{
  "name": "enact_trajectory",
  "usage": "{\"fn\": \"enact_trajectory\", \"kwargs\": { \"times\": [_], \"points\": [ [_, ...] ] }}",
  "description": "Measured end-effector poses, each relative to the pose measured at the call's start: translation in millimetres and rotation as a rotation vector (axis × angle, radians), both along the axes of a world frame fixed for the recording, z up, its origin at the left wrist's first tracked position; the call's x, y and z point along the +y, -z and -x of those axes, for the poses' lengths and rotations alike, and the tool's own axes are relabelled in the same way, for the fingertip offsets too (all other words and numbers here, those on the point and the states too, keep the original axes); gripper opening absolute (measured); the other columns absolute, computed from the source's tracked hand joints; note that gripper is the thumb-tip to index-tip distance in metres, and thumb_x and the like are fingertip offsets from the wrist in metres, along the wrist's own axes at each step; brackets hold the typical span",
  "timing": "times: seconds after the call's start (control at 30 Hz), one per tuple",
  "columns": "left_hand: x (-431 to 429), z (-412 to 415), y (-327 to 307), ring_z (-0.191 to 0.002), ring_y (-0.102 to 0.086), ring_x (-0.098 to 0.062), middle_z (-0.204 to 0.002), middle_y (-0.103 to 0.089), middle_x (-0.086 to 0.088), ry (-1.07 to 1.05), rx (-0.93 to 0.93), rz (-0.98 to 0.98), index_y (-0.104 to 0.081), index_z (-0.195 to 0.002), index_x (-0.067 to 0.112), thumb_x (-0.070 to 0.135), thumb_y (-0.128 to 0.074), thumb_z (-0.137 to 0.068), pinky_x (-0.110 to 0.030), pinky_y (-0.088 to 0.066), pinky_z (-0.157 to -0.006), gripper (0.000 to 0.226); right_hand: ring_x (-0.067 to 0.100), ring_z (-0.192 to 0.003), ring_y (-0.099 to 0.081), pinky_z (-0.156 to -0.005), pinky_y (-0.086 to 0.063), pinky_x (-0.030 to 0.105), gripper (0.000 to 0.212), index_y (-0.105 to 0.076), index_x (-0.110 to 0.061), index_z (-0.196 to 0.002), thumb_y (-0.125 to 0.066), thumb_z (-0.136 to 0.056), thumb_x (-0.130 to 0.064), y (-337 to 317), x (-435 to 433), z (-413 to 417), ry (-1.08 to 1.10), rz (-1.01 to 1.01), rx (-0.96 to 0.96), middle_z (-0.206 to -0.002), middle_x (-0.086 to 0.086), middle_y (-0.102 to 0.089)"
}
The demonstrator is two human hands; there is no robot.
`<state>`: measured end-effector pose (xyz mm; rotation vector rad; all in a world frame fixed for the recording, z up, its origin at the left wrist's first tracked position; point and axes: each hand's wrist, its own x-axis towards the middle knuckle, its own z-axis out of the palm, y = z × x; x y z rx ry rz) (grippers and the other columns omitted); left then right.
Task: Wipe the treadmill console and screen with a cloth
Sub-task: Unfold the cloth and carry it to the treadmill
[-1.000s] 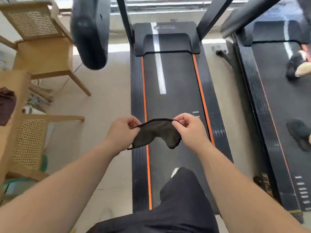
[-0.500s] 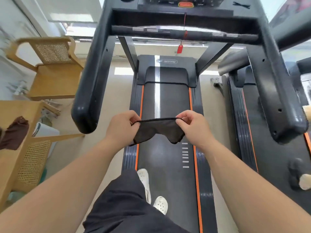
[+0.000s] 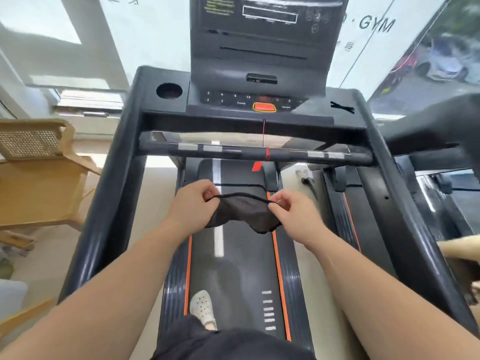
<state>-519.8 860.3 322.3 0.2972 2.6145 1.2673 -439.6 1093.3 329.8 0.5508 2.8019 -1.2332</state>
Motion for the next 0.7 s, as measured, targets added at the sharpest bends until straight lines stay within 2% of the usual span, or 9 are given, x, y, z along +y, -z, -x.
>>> {"fn": "enact_trajectory", "kwargs": {
  "times": [0.1, 0.27, 0.37, 0.47, 0.57, 0.7],
  "points": [
    [15, 49, -15, -0.080, -0.059, -0.014, -0.077, -0.063, 0.009, 0.022, 0.047, 0.006, -0.069, -0.085, 0.024, 0.014, -0.066, -0.084, -0.029, -0.048, -0.075, 0.010, -0.006, -0.067, -0.057, -0.060, -0.038, 0.008, 0.006, -0.072, -0.019, -0.093, -0.069, -0.094, -0.014, -15, 15, 40, 0.031, 0.016, 0.046, -0.075, -0.011, -0.064],
    [47, 108, -35, -0.070, -0.058, -0.009, -0.075, -0.065, 0.004, 0.088, 0.007, -0.065, -0.071, -0.085, 0.022, 0.013, -0.069, -0.085, -0.024, -0.047, -0.070, 0.009, -0.001, -0.066, -0.053, -0.064, -0.039, 0.016, 0.009, -0.071, -0.020, -0.088, -0.071, -0.093, -0.013, -24, 51, 94, 0.057, 0.052, 0.121, -0.072, -0.009, -0.062],
    [78, 139, -47, -0.065, -0.057, -0.010, -0.072, -0.066, 0.005, 0.196, -0.019, -0.101, -0.069, -0.079, 0.025, 0.012, -0.070, -0.084, -0.027, -0.049, -0.068, 0.014, 0.000, -0.064, -0.052, -0.064, -0.041, 0.015, 0.013, -0.072, -0.020, -0.085, -0.071, -0.092, -0.010, -32, 81, 127, 0.072, 0.099, 0.179, -0.068, -0.009, -0.059],
    [114, 172, -59, -0.064, -0.058, -0.016, -0.071, -0.067, 0.004, 0.203, -0.022, -0.150, -0.070, -0.080, 0.023, 0.010, -0.072, -0.084, -0.030, -0.049, -0.068, 0.013, 0.004, -0.069, -0.055, -0.069, -0.049, 0.023, 0.016, -0.072, -0.025, -0.083, -0.072, -0.093, -0.013, -40, 119, 164, 0.046, 0.171, 0.219, -0.069, -0.009, -0.061],
    [152, 204, -71, -0.061, -0.054, -0.008, -0.065, -0.063, 0.008, 0.163, -0.059, -0.206, -0.070, -0.083, 0.015, 0.005, -0.071, -0.085, -0.021, -0.044, -0.062, 0.010, 0.006, -0.072, -0.058, -0.071, -0.047, 0.023, 0.012, -0.073, -0.025, -0.084, -0.072, -0.092, -0.016, -45, 161, 207, 0.045, 0.166, 0.263, -0.071, -0.008, -0.066],
    [202, 237, -89, -0.060, -0.050, -0.009, -0.064, -0.058, 0.004, 0.254, -0.139, -0.132, -0.070, -0.083, 0.014, 0.006, -0.071, -0.086, -0.017, -0.039, -0.057, 0.009, 0.004, -0.074, -0.060, -0.075, -0.045, 0.027, 0.013, -0.073, -0.024, -0.085, -0.069, -0.094, -0.015, -50, 211, 245, 0.028, 0.216, 0.251, -0.070, -0.018, -0.065]
  ]
}}
